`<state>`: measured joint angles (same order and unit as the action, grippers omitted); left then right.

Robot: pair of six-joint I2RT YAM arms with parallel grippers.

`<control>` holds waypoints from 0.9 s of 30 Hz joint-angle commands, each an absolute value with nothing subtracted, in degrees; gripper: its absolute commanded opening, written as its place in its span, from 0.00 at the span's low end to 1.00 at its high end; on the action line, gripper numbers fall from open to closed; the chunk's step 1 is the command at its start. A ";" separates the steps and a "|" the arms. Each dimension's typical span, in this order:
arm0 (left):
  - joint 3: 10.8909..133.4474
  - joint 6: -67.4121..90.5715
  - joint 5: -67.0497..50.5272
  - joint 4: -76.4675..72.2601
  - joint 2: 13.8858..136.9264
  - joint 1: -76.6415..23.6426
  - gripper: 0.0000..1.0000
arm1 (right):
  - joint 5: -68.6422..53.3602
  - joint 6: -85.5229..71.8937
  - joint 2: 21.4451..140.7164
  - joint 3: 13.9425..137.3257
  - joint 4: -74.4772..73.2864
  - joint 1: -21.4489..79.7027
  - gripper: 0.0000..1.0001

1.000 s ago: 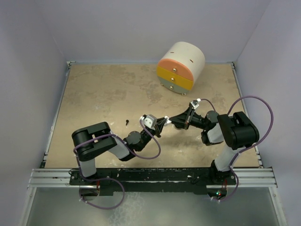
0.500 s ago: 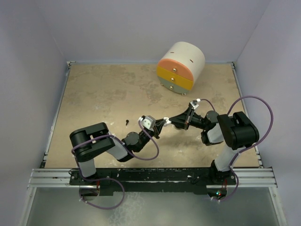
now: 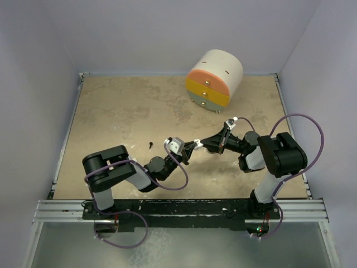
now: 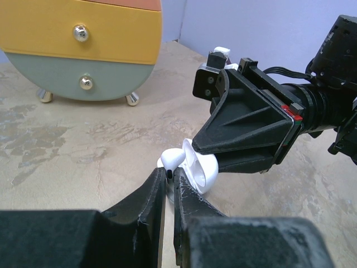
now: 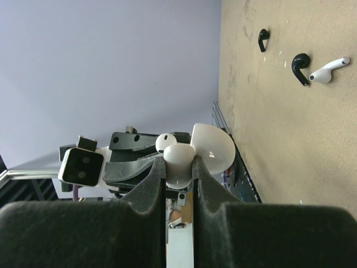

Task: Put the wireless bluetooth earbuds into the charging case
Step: Place the earbud in the charging case.

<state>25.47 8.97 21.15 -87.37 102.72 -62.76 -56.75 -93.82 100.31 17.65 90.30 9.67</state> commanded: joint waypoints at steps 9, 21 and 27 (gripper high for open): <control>23.39 9.49 18.16 -98.69 100.93 -63.10 0.08 | -57.33 -94.04 99.16 19.12 136.72 9.40 0.00; 23.99 9.54 17.99 -98.70 101.60 -63.10 0.11 | -57.53 -94.33 98.38 19.14 136.67 9.40 0.00; 23.83 9.67 18.53 -98.61 101.59 -63.08 0.16 | -57.63 -94.41 98.17 19.08 136.71 9.40 0.00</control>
